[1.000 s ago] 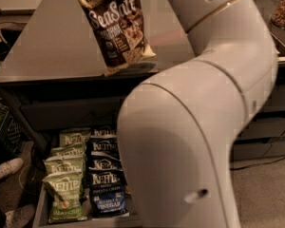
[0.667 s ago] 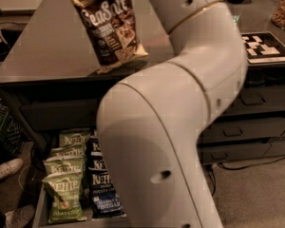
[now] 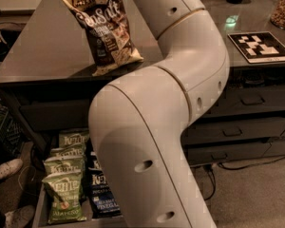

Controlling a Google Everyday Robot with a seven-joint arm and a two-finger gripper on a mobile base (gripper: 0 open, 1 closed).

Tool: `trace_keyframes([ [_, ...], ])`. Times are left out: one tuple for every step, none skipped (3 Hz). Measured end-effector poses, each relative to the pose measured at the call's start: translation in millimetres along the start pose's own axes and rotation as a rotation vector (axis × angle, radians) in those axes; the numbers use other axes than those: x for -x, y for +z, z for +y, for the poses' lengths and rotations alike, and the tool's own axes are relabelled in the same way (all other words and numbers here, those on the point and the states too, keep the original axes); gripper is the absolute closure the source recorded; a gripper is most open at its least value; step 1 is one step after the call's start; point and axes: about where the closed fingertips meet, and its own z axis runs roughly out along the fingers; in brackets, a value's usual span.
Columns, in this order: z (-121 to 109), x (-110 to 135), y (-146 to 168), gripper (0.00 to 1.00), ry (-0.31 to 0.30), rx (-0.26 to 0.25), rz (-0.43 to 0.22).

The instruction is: Pick brown chip bag from middle drawer and place on counter

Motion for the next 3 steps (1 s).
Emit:
trace_keyframes([
  [-6.0, 4.0, 4.2, 0.59, -0.002, -0.021, -0.010],
  [-6.2, 4.1, 4.4, 0.36, -0.002, -0.022, -0.010],
  [-6.2, 4.1, 4.4, 0.13, -0.002, -0.022, -0.010],
])
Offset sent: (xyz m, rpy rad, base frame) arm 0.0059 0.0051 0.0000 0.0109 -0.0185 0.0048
